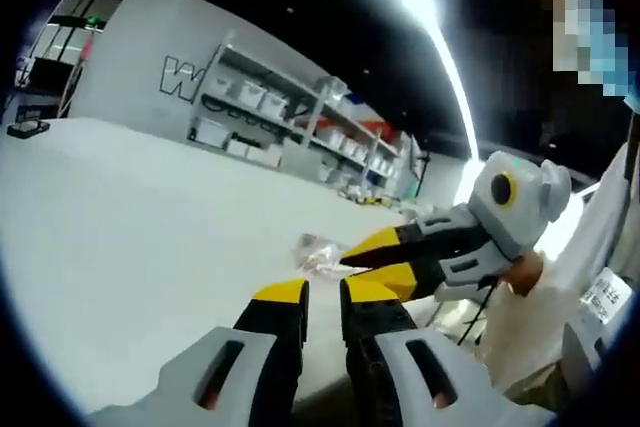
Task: Open the resealable bag by pulling the two sides of the seal apart until the entire bag opening is separated and visibly accessible.
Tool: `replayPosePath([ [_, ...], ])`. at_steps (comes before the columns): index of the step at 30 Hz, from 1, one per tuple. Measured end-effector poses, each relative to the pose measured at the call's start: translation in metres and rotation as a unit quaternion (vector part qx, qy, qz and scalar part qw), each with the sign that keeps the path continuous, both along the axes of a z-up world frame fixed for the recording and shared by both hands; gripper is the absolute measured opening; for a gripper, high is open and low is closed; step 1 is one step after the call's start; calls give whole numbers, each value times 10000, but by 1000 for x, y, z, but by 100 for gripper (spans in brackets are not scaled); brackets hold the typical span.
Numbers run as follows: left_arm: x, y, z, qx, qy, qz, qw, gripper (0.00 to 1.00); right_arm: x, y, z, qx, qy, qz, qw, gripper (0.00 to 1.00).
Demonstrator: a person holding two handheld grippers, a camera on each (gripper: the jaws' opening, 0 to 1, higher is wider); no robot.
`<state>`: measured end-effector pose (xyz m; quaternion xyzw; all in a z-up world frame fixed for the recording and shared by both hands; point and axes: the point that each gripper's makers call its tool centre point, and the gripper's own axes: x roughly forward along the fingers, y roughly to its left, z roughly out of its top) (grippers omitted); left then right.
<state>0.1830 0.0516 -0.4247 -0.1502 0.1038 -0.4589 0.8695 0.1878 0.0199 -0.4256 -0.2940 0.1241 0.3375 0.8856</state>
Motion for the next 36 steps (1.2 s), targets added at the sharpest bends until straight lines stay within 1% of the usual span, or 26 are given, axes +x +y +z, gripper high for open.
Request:
replayPosePath([
  [3, -2, -1, 0, -22, -7, -40, 10000, 12, 0, 0, -5, -108, 66, -34, 9999, 7],
  [8, -1, 2, 2, -70, -16, -8, 10000, 15, 1, -5, -7, -200, 101, -130, 9997, 5],
  [11, -1, 2, 6, -246, -47, -12, 9997, 17, 0, -6, -9, -157, 197, -152, 9996, 0],
  [13, -1, 2, 8, -311, -29, -13, 9995, 18, 0, -6, -10, -146, 213, -152, 9996, 0],
  [14, -1, 1, 8, -308, -20, -11, 9995, 18, 0, -6, -10, -149, 216, -152, 9995, 0],
  [17, -1, -1, 5, -158, -32, -8, 9999, 18, -1, -9, -10, -84, 226, -156, 9996, 0],
  [21, -1, -6, 6, -143, 25, -51, 9999, 18, 1, -10, -7, 101, 223, -185, 9995, 0],
  [24, -1, -8, 3, -76, 98, -59, 9999, 18, 1, -10, -5, 257, 199, -205, 9993, 0],
  [27, -1, -10, -1, -43, 250, -85, 9996, 18, 1, -9, -1, 548, 165, -236, 9981, 0],
  [28, -1, -10, -1, -46, 249, -86, 9996, 18, 0, -8, 1, 660, 161, -231, 9974, 0],
  [30, -2, -11, 3, -107, 233, -97, 9996, 18, 0, -7, 4, 865, 160, -216, 9959, 0],
  [32, 0, -14, 3, -108, 274, -123, 9995, 22, 0, -7, 7, 1030, 132, -226, 9943, 0],
  [34, 1, -14, 3, -95, 249, -109, 9996, 24, 0, -9, 8, 1120, 124, -241, 9933, 0],
  [35, 1, -14, 4, -157, 249, -105, 9995, 24, 0, -9, 8, 1170, 125, -242, 9928, 0],
  [36, 1, -15, 4, -244, 325, -119, 9991, 24, 0, -9, 9, 1256, 113, -243, 9917, 0],
])
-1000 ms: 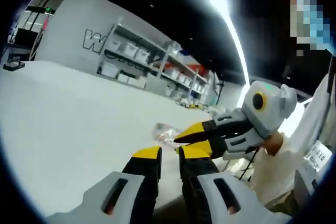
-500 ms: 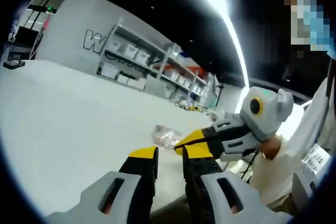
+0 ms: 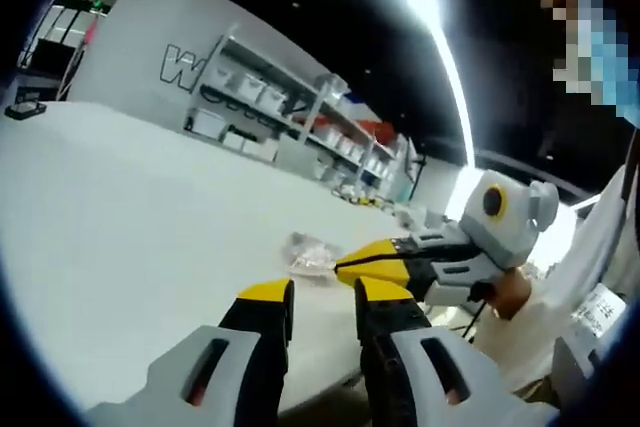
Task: Open the resealable bag by pulling the two sides of the seal apart until the entire bag opening is separated and visibly accessible.
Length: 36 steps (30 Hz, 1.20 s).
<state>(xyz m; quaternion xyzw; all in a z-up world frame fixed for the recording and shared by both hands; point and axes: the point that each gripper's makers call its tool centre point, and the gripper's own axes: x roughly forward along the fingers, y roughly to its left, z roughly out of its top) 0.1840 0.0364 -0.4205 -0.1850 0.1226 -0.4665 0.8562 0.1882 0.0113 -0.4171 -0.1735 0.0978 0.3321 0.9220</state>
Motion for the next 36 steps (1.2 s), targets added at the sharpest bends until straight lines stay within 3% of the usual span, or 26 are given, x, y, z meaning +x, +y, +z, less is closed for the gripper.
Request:
replayPosePath([
  [4, -1, -5, -5, -292, 466, -90, 9984, 21, 0, 1, 3, 372, 22, 20, 9993, 0],
  [8, 5, -9, -2, -831, 1014, -146, 9913, 20, 1, -2, 6, 694, 111, 22, 9975, 0],
  [17, 10, -15, -4, -571, 763, -88, 9954, 22, 2, -6, 7, 1118, 196, 70, 9935, 0],
  [22, 9, -17, -4, -909, 1096, -153, 9897, 15, 0, -7, 6, 1266, 211, 129, 9917, 0],
  [30, 8, -14, -1, -931, 1214, -172, 9881, 9, -3, -1, 5, 1298, 175, 291, 9910, 0],
  [33, 7, -15, -2, -771, 1095, -178, 9908, 5, -4, 0, 5, 1320, 169, 347, 9905, 0],
  [36, 7, -15, 7, -988, 843, -277, 9911, 6, -3, -1, 4, 1309, 146, 338, 9907, 0],
])
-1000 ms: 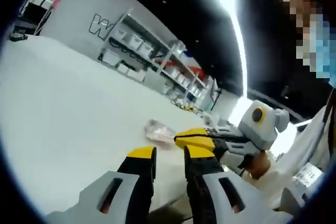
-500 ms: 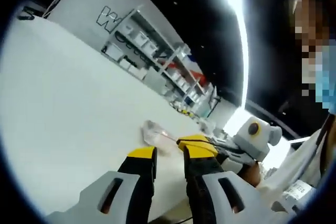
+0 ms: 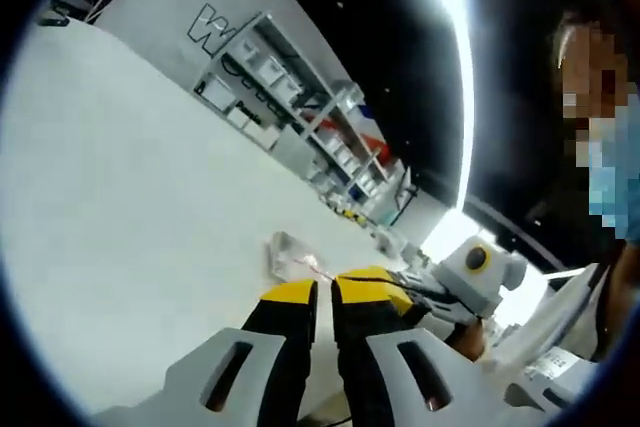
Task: Open the resealable bag by pulling the two sides of the seal apart until the entire bag opening is separated and visibly accessible.
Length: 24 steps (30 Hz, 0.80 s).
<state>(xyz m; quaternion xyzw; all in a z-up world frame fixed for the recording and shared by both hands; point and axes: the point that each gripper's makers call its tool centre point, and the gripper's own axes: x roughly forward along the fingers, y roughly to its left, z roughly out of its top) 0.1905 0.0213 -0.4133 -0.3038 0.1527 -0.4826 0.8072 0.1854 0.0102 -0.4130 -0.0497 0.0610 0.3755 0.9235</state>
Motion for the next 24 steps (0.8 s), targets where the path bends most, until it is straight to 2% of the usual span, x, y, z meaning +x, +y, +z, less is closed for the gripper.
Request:
replayPosePath([
  [2, -3, 1, 11, -312, -207, -88, 9993, 10, 1, -1, 2, 101, -10, -7, 9999, 0],
  [4, -3, 8, 18, -452, -435, 9, 9980, 13, 1, -2, 7, 316, 6, 11, 9995, 0],
  [5, -3, 13, 24, -445, -729, 97, 9963, 14, 2, -2, 7, 361, 16, 13, 9993, 0],
  [7, -4, 19, 33, -465, -1012, 184, 9936, 14, 3, -2, 6, 393, 37, 18, 9992, 0],
  [10, -7, 21, 44, -461, -1330, 167, 9899, 17, 4, 0, 2, 380, 51, 45, 9993, 0],
  [13, -9, 17, 47, -451, -1486, 110, 9878, 19, 4, 1, 0, 386, 85, 71, 9992, 0],
  [14, -8, 14, 45, -436, -1463, 63, 9883, 19, 4, 1, 0, 383, 87, 70, 9992, 0],
  [16, -8, 8, 33, -299, -1217, -25, 9921, 17, 6, -1, 1, 397, 57, 30, 9992, 0],
  [19, -2, 3, 6, 29, -478, 1, 9989, 7, 7, -3, 1, 449, 79, -7, 9990, 0],
  [21, -1, 0, 6, -86, -418, -49, 9991, 7, 7, -3, 0, 448, 90, -1, 9990, 0],
  [22, 1, 0, 4, -164, -198, -14, 9997, 8, 7, -3, 0, 440, 87, 3, 9990, 0],
  [24, 3, 0, 3, -196, -65, -5, 9998, 10, 6, -3, 0, 430, 78, 9, 9990, 0],
])
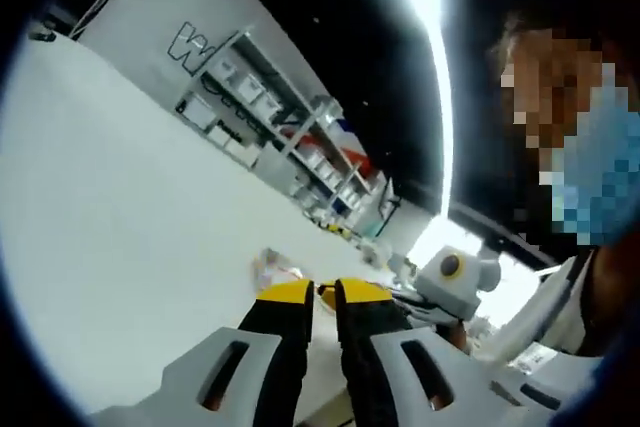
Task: Open the resealable bag by pulling the two sides of the seal apart until the entire bag opening is separated and visibly accessible.
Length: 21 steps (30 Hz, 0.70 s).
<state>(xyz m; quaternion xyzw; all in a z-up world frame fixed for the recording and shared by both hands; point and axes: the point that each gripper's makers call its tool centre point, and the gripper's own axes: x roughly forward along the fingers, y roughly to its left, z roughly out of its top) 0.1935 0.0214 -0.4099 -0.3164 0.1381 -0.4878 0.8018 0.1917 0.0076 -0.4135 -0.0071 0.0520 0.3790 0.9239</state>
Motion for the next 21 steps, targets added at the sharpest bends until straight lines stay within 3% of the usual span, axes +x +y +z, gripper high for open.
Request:
replayPosePath([
  [6, 2, -5, -14, 441, 354, 23, 9984, 9, -2, 0, 4, 119, -44, 69, 9999, 0],
  [13, 4, -4, -11, 232, 554, -15, 9982, 9, -4, -1, 2, 119, -48, 119, 9998, 0],
  [21, 1, -11, -16, 372, 643, -108, 9972, 2, -4, -3, 0, 118, -50, 136, 9998, 0],
])
